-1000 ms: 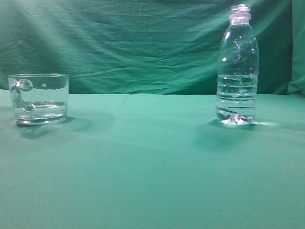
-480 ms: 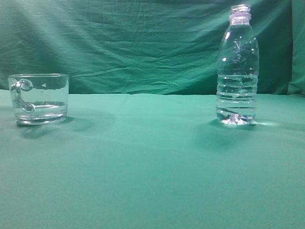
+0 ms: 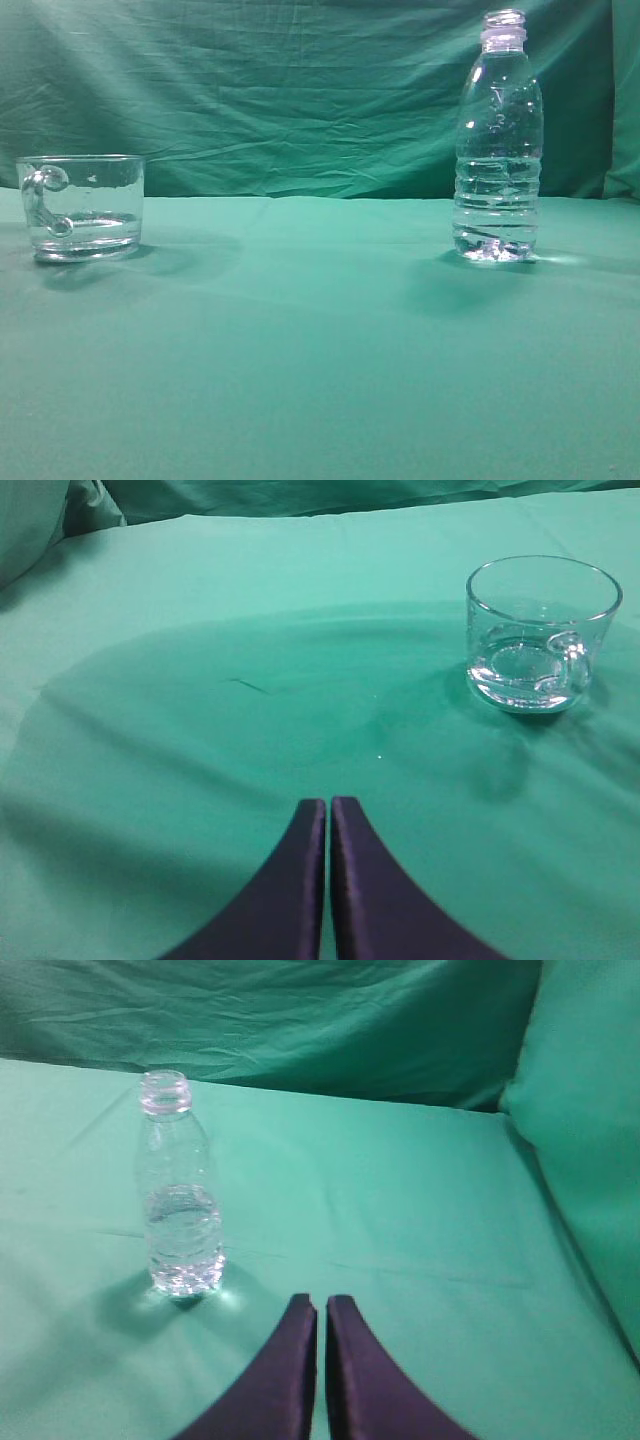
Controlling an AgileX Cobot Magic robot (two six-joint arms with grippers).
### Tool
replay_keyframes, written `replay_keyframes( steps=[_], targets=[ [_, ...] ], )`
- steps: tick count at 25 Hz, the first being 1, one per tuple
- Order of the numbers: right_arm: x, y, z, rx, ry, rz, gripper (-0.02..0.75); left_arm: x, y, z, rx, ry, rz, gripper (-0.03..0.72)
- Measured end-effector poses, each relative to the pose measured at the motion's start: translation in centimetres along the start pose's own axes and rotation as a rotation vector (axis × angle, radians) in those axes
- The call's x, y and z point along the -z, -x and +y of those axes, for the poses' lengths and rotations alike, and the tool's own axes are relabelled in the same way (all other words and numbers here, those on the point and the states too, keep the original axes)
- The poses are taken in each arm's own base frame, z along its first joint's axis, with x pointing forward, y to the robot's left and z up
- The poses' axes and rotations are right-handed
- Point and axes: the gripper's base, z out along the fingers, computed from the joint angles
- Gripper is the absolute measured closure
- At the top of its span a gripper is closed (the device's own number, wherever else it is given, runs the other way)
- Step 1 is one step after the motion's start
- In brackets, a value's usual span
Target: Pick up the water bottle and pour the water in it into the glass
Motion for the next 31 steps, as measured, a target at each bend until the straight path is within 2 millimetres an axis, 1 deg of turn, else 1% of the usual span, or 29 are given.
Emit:
replay_keyframes(
  steps=[3, 7, 12, 19, 31],
  targets=[
    [-0.3, -2.5, -0.3, -0.016, -0.06, -0.011, 0.738, 0.0, 0.0, 0.0, 0.0, 0.0, 0.0, 0.688],
    [-1.2, -4.8, -0.5, -0.038, -0.089, 0.039, 0.738, 0.0, 0.0, 0.0, 0.0, 0.0, 0.0, 0.688],
    [-2.0, -7.2, -0.5, -0.049, -0.091, 0.105, 0.738, 0.0, 0.0, 0.0, 0.0, 0.0, 0.0, 0.688],
    [-2.1, -7.1, -0.6, -0.047, -0.095, 0.074, 0.738, 0.0, 0.0, 0.0, 0.0, 0.0, 0.0, 0.688],
    [-2.1, -7.1, -0.6, -0.047, -0.096, 0.072, 0.738, 0.0, 0.0, 0.0, 0.0, 0.0, 0.0, 0.688]
  ],
)
